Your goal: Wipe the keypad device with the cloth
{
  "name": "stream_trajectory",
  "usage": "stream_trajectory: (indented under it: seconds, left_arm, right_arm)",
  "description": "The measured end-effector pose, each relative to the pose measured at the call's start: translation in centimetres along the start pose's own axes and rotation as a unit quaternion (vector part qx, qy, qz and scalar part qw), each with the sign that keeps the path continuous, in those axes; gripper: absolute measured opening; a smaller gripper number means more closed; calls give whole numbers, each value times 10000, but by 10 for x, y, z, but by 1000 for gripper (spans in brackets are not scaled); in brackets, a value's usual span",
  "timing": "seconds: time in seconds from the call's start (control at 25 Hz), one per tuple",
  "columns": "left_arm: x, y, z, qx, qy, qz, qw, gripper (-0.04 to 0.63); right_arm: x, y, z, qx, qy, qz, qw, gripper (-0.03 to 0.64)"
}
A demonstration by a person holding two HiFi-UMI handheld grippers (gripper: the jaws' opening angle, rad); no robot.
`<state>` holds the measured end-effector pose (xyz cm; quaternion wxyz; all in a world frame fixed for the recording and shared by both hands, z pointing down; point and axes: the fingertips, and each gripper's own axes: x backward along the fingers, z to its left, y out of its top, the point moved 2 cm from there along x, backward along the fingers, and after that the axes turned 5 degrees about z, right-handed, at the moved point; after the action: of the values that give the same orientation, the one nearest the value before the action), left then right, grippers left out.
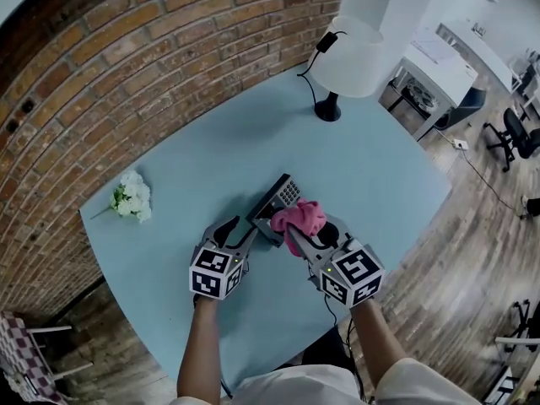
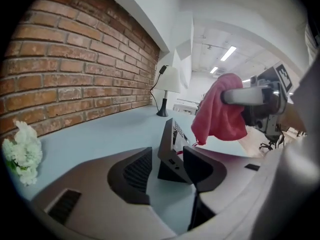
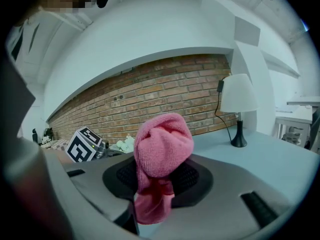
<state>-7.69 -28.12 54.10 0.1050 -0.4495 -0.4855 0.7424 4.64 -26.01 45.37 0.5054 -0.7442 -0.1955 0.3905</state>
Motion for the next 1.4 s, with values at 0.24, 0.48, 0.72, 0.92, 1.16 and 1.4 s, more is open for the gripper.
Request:
stream_trajectory:
  seconds: [0.24, 0.48, 0.72, 0.92, 1.16, 1.4]
  left_arm:
    - [-19, -10, -4, -55, -119, 82, 9999, 240]
    - [-27, -13, -1, 135, -321, 12, 9994, 279]
    - [-36, -15, -6, 207, -757, 22, 9969, 279]
    - [-39, -14, -6, 289, -796, -76, 9964, 249]
    - [-38, -15, -5, 411, -903, -78, 9950, 227]
    - [-39, -16, -5, 399, -865, -24, 9954, 229]
  right_arm:
    - [-38, -14, 6, -25, 461, 254, 9986, 141]
    - [-64, -25, 17, 55, 934, 483, 9944, 144]
    - [-86, -37, 28, 320, 1350, 793, 9871, 147]
    - [-93, -37, 26, 159, 1492, 735, 9859, 161]
    - [-95, -37, 16, -8, 1317, 491, 9901, 164]
    - [-97, -34, -9, -70, 779, 394, 9962, 164]
